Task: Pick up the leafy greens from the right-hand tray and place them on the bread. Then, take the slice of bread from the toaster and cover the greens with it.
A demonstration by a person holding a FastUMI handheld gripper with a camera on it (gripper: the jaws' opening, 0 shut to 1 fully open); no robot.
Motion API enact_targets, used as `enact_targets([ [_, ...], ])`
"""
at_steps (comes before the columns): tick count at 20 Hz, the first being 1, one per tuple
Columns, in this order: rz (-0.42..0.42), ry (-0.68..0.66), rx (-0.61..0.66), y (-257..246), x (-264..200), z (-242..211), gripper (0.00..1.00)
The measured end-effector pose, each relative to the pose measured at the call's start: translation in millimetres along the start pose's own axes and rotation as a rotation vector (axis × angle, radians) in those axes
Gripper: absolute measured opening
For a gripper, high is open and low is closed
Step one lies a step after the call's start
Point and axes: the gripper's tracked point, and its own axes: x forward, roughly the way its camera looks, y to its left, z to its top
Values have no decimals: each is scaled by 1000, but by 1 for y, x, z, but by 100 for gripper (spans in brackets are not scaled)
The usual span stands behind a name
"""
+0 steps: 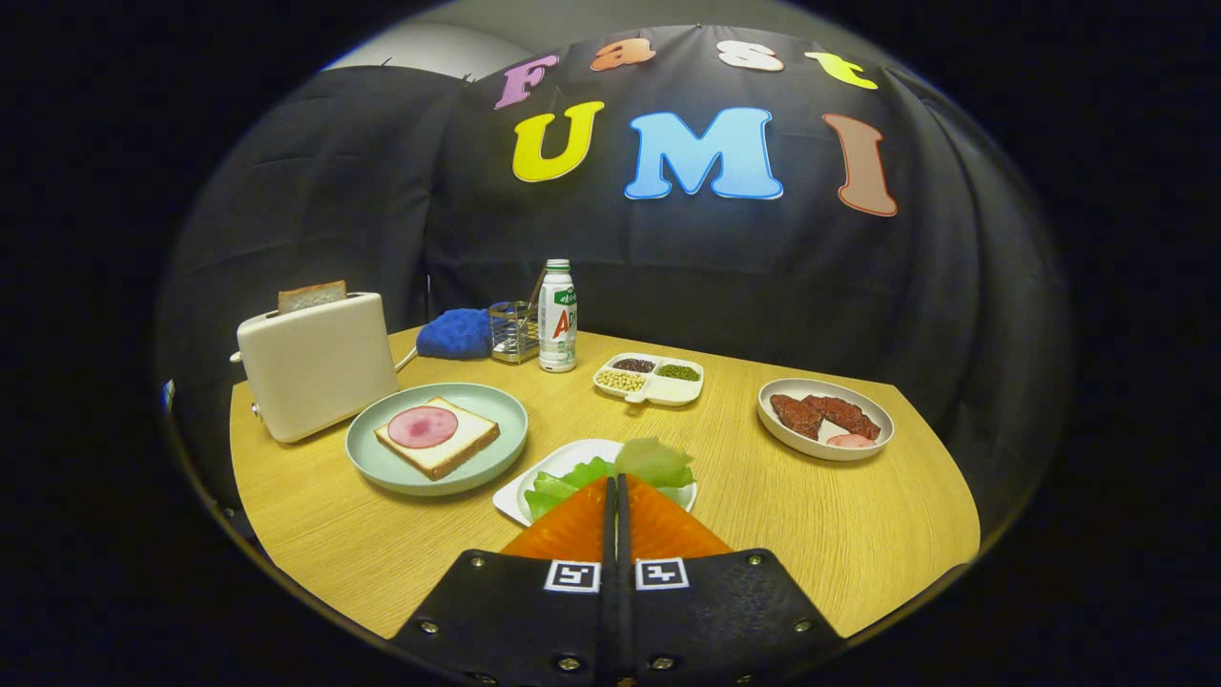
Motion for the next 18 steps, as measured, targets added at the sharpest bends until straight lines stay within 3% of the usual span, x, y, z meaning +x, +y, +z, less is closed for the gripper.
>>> enact_targets([
  [7,-24,69,-2,-7,4,-15,0],
  [13,-15,190,109,-8,15,-46,0],
  [15,13,195,163,-4,20,-50,11],
  [17,21,190,195,-5,21,-47,30],
  [18,15,185,203,-7,26,-46,33],
])
